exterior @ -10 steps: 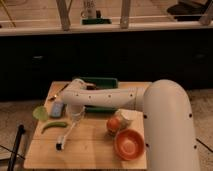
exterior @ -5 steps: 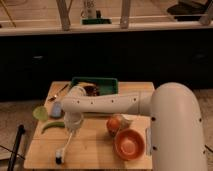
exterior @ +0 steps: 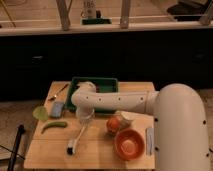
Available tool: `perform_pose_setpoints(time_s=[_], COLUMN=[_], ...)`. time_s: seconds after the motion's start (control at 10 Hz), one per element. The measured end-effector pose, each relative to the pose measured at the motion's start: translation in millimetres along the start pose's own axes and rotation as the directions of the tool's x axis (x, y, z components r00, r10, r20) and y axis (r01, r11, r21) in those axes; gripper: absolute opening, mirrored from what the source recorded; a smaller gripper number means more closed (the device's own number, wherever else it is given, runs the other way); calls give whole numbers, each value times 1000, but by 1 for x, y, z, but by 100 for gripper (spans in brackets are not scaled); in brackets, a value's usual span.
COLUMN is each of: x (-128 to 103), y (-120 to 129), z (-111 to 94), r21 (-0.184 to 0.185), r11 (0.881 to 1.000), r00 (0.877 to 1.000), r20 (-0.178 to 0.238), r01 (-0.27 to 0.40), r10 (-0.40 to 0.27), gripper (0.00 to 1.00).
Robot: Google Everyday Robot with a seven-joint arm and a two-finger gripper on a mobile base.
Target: Wipe table surface with brush
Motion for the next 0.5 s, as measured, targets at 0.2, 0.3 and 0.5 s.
perform_pose_setpoints(time_s=[0.2, 0.3, 0.5], x=[13, 10, -18], y=[-20, -30, -60], z=[-4, -5, -13], r21=[21, 38, 92], r11=[999, 999, 995], r00=[1000, 1000, 999], r20=[-17, -18, -2], r01=[-25, -20, 32], r10=[25, 21, -32], gripper=[0, 0, 0])
